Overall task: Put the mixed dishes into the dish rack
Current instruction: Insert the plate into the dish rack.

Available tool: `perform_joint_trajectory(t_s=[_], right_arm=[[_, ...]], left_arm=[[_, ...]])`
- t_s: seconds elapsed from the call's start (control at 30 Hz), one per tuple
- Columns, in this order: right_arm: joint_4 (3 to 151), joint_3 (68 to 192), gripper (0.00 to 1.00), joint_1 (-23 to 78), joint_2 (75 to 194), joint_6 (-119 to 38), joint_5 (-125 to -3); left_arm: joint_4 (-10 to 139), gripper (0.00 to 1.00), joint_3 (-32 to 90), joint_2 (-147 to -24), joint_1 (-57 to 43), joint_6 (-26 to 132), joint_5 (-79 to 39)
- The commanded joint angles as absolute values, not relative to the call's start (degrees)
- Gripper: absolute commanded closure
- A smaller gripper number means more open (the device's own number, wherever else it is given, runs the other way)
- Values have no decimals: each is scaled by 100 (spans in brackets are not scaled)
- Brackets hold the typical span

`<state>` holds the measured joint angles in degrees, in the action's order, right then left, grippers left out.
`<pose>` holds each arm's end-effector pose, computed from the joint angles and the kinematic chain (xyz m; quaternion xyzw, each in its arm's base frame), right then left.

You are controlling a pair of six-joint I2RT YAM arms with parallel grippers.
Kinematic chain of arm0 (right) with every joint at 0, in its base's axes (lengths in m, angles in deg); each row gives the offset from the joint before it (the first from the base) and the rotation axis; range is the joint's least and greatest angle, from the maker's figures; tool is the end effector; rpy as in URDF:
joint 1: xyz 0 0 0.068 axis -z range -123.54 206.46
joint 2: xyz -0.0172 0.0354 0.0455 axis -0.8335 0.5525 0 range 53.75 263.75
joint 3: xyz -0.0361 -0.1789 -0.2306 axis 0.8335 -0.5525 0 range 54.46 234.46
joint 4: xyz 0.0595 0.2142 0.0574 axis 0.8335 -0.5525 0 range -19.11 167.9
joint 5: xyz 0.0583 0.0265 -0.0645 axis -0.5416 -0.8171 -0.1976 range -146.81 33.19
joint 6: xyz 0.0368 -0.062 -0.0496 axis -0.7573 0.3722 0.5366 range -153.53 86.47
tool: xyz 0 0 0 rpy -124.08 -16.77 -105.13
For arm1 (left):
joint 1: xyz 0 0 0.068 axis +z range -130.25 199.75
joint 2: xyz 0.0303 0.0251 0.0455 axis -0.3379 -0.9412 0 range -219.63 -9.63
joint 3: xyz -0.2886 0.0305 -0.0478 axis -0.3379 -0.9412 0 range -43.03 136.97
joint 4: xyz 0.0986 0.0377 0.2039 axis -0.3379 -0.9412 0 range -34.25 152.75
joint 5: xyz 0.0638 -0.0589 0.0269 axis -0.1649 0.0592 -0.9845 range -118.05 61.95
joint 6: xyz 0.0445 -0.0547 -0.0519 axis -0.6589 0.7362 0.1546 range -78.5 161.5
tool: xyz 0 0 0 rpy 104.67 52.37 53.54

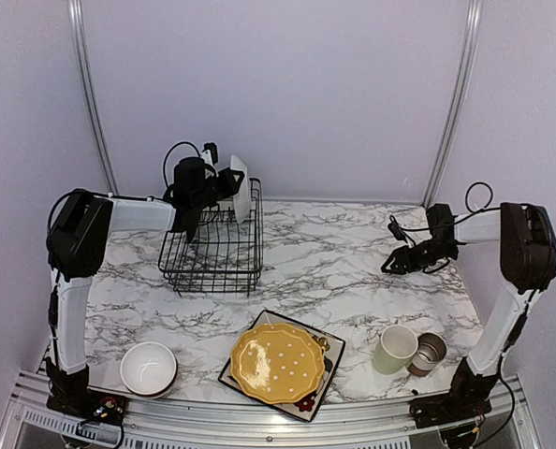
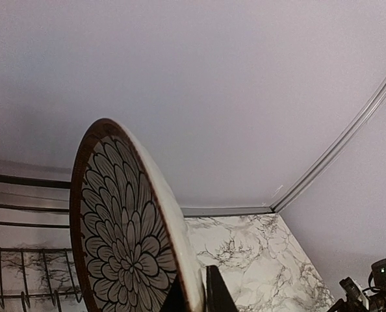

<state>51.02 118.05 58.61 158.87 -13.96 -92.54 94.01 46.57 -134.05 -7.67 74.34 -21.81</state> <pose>0.3439 0.0323 0.1674 -0.1984 0.9155 0.2623 0.2319 0.4753 -0.2560 0.2689 0.0028 0.7286 -0.3776 0.5715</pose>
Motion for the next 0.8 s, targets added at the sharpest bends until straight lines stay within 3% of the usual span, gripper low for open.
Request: perform_joint_trajectory(t_s=[0.0,0.27,0.4,0.5,0.77], right_arm=[[5039,11966,49,5849,15951,-1332,-9289],[5020,11983,49,5849,15967,-1323,-9304],[5001,12002,49,5853,15993,-1323,-9318],[4993,12011,49,5855,16001,-1323,-9342],[4982,12007,49,5850,15974,-1332,-9355]], left_arm=[[9930,100,5075,-13565,-767,7365,-2100],[9732,98,4980,-13536,-767,7197,-2334],[9853,75,4757,-13326,-783,7166,-2212],[9894,66,4609,-13181,-819,7144,-2273],[9585,70,4821,-13212,-855,7060,-2380]])
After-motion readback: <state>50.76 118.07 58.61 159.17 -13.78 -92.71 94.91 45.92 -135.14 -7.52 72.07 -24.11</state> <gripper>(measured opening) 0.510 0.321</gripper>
